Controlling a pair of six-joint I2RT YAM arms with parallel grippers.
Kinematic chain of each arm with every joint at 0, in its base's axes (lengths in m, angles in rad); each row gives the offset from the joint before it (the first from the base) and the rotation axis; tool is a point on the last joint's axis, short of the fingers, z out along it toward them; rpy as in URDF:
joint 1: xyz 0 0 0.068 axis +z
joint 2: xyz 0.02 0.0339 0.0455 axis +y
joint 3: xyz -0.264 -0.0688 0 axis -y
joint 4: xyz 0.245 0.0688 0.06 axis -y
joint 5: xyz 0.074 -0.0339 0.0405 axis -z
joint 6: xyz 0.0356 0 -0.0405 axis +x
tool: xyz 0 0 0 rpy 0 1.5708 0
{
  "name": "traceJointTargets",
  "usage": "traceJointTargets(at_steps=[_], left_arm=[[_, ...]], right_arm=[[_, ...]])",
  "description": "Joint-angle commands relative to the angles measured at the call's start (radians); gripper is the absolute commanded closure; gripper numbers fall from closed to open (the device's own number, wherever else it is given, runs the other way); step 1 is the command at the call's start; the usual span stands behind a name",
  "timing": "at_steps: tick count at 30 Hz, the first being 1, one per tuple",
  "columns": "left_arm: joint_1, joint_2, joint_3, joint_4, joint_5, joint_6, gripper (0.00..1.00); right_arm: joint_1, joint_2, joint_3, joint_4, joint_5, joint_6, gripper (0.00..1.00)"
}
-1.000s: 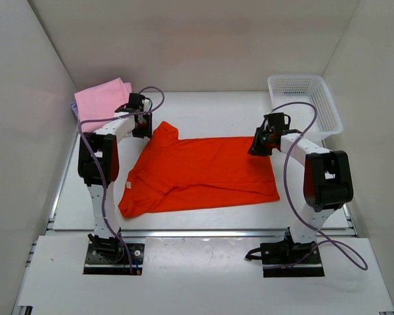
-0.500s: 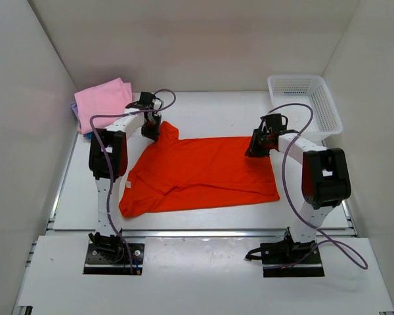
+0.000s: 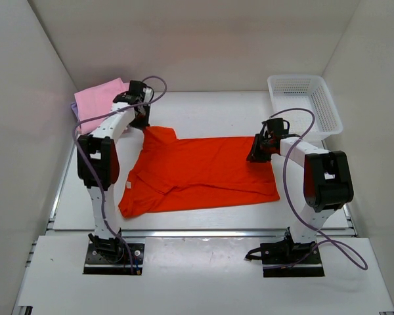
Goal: Fold and stack the t-shirts
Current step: Fold the flattened tshirt in 1/3 of the way
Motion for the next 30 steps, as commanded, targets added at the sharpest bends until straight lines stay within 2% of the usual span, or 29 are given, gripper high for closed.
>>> traceJointTargets(at_steps=[1, 7, 10, 11, 12, 15, 17, 20, 27, 30], left_arm=[[-0.038, -0.193, 0.038, 0.072, -0.163, 0.029, 1.0], [-0.073, -0.26, 0.052, 0.099, -0.243, 0.084, 1.0], [-0.078, -0.279, -0.003, 0.149, -0.197, 0.118, 1.0], [-0.076, -0.271, -0.019, 0.167, -0.184, 0.121, 0.84], [-0.067, -0.273, -0.021, 0.165, -0.181, 0.117, 0.64], [-0.067, -0.213, -0.034, 0.143, -0.192, 0.115, 0.47], [-0.067, -0.192, -0.03, 0.123, -0.201, 0.109, 0.43], [-0.072, -0.205, -0.094, 0.073, -0.192, 0.088, 0.44], [-0.104, -0.27, -0.462, 0.105, -0.166, 0.066, 0.49], [-0.11, -0.212, -0.485, 0.059, -0.143, 0.069, 0.55]], right_arm=[[0.008, -0.023, -0.002, -0.007, 0.014, -0.024, 0.82], [0.002, -0.004, -0.02, -0.004, 0.029, -0.03, 0.83], [-0.002, -0.001, -0.022, -0.002, 0.019, -0.024, 0.82], [0.001, -0.003, -0.016, -0.001, 0.019, -0.025, 0.83], [0.002, 0.002, -0.016, 0.001, 0.017, -0.022, 0.83], [0.011, 0.02, 0.001, -0.005, 0.019, -0.03, 0.83], [0.013, 0.016, 0.001, -0.004, 0.014, -0.032, 0.83], [0.013, 0.023, -0.004, 0.008, 0.008, -0.027, 0.83], [0.071, 0.062, -0.022, -0.004, 0.036, -0.039, 0.83], [0.096, 0.086, -0.034, -0.03, 0.083, -0.033, 0.83]])
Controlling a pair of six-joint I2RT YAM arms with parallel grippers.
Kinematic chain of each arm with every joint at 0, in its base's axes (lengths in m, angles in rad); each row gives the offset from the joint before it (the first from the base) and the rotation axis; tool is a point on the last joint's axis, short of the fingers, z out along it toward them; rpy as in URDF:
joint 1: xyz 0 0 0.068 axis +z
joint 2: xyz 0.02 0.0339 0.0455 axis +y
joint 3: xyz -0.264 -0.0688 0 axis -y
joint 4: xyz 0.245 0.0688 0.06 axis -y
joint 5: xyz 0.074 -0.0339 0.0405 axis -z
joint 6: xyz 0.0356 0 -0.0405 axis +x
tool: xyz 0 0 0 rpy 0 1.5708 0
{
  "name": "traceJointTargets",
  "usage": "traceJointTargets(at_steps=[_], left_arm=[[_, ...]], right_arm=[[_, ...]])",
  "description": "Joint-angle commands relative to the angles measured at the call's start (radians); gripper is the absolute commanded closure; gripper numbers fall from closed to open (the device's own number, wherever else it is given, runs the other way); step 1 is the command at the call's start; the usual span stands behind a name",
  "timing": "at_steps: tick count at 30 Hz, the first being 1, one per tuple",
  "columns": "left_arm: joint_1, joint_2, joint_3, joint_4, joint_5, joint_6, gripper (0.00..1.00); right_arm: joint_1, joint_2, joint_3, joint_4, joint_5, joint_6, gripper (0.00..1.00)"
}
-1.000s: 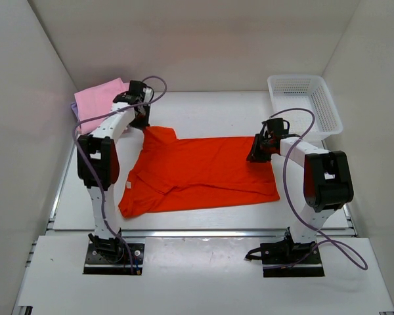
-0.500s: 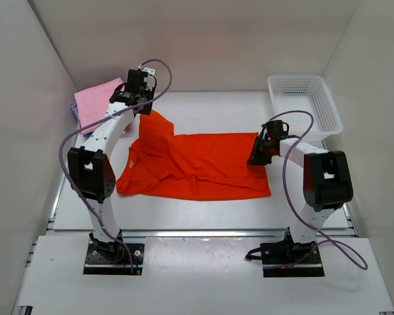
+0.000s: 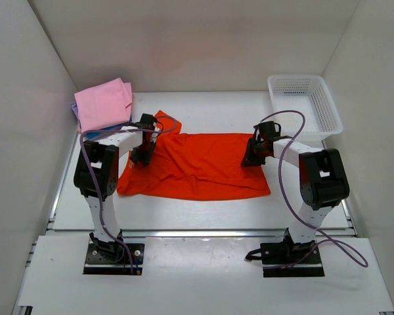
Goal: Fold and stack the t-shirts
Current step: Fold the flattened tshirt in 1/3 of the way, then grap the side of the flattened tshirt furthest away from the robot with both arms
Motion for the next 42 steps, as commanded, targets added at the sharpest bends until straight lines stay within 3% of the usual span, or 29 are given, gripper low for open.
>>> traceJointTargets(at_steps=[1, 6, 9, 16, 21, 23, 25, 27, 32, 36, 42], left_arm=[[-0.016, 0.019, 0.012, -0.051, 0.027, 0.002, 0.6], [-0.046, 0.11, 0.046, -0.209, 0.036, 0.049, 0.92], [-0.055, 0.075, -0.005, -0.221, 0.068, 0.065, 1.0], [-0.059, -0.06, -0.088, -0.283, 0.13, 0.048, 1.0], [-0.02, -0.177, -0.146, -0.263, 0.125, 0.03, 1.0], [-0.001, -0.21, -0.142, -0.259, 0.11, 0.019, 0.96], [0.023, -0.236, -0.122, -0.262, 0.093, 0.008, 0.86], [0.034, -0.252, -0.085, -0.271, 0.105, 0.01, 0.84], [0.048, -0.283, 0.039, -0.219, 0.165, 0.017, 0.63], [0.054, -0.241, 0.114, -0.09, 0.168, -0.001, 0.58], [0.082, -0.039, 0.294, 0.022, 0.105, -0.009, 0.54]], right_arm=[[0.021, 0.069, -0.02, -0.055, 0.091, -0.017, 0.84], [0.031, 0.042, -0.074, -0.107, 0.144, -0.005, 0.83], [0.019, -0.004, -0.117, -0.125, 0.165, 0.007, 0.85], [-0.047, -0.116, -0.167, -0.168, 0.204, 0.0, 0.84], [-0.021, -0.161, -0.138, -0.222, 0.213, 0.015, 0.84], [-0.007, -0.184, -0.129, -0.251, 0.213, 0.033, 0.84], [0.011, -0.215, -0.109, -0.286, 0.214, 0.043, 0.84], [0.018, -0.258, -0.109, -0.288, 0.198, 0.044, 0.82], [-0.011, -0.33, -0.078, -0.247, 0.185, 0.018, 0.82], [-0.012, -0.307, -0.054, -0.149, 0.219, 0.0, 0.77], [-0.021, -0.126, 0.089, -0.133, 0.322, -0.003, 0.67]])
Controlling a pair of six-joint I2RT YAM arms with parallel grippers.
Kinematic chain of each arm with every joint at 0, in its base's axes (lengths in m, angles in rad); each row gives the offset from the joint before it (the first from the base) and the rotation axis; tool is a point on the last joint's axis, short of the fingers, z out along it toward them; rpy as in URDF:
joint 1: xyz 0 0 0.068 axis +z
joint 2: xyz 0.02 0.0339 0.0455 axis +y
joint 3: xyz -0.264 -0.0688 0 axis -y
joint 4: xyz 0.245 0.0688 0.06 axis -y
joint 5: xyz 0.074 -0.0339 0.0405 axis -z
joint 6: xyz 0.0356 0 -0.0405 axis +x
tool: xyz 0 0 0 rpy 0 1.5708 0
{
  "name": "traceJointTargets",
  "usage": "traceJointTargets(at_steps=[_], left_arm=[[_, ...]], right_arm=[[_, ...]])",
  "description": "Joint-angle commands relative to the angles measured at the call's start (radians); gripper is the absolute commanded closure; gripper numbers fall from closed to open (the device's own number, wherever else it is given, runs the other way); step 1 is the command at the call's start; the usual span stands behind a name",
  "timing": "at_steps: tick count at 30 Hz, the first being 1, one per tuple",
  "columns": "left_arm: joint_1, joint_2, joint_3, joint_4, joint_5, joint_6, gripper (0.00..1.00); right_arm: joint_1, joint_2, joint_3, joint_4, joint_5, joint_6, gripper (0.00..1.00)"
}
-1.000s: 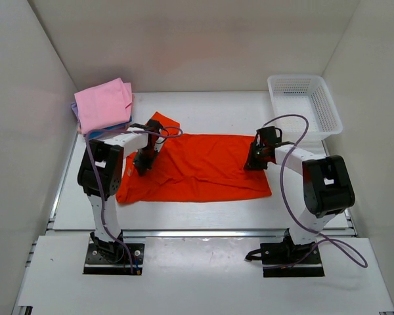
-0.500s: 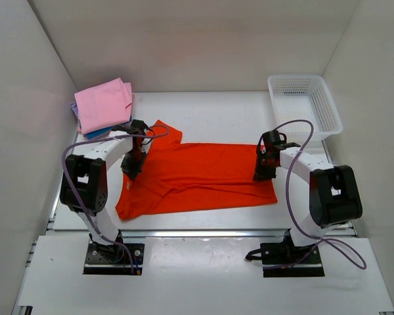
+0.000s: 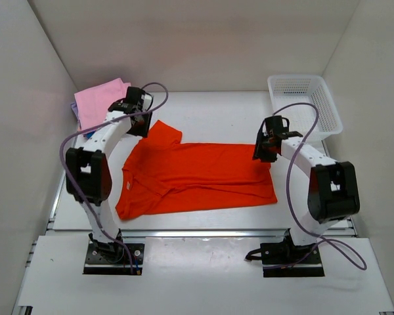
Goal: Fold and stack the t-shirts
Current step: Grap the side of the flattened tshirt furthest away from the robot with both arms
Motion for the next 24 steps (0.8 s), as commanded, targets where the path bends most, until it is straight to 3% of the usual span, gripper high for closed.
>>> traceJointTargets(at_steps=[1, 7, 8, 17, 18, 20, 24], left_arm=[[0.017, 0.12, 0.096, 0.111, -0.029, -0.01, 0.48], [0.015, 0.333, 0.265, 0.133, 0.003, -0.013, 0.43], [0.017, 0.371, 0.302, 0.128, 0.009, -0.017, 0.41], [0.026, 0.559, 0.494, 0.07, 0.026, -0.031, 0.37], [0.027, 0.577, 0.515, 0.053, 0.04, -0.028, 0.39], [0.034, 0.6, 0.538, 0.033, 0.054, -0.029, 0.53], [0.038, 0.634, 0.57, -0.011, 0.072, -0.025, 0.53]], right_arm=[[-0.001, 0.09, 0.101, 0.042, 0.112, -0.011, 0.64], [-0.012, 0.177, 0.195, 0.062, 0.146, 0.001, 0.57], [-0.012, 0.195, 0.213, 0.074, 0.146, 0.006, 0.51], [-0.021, 0.284, 0.308, 0.044, 0.176, 0.017, 0.5], [-0.023, 0.292, 0.31, 0.034, 0.192, 0.024, 0.5], [-0.02, 0.295, 0.316, 0.044, 0.187, 0.027, 0.5], [-0.024, 0.322, 0.356, 0.019, 0.198, 0.04, 0.5]])
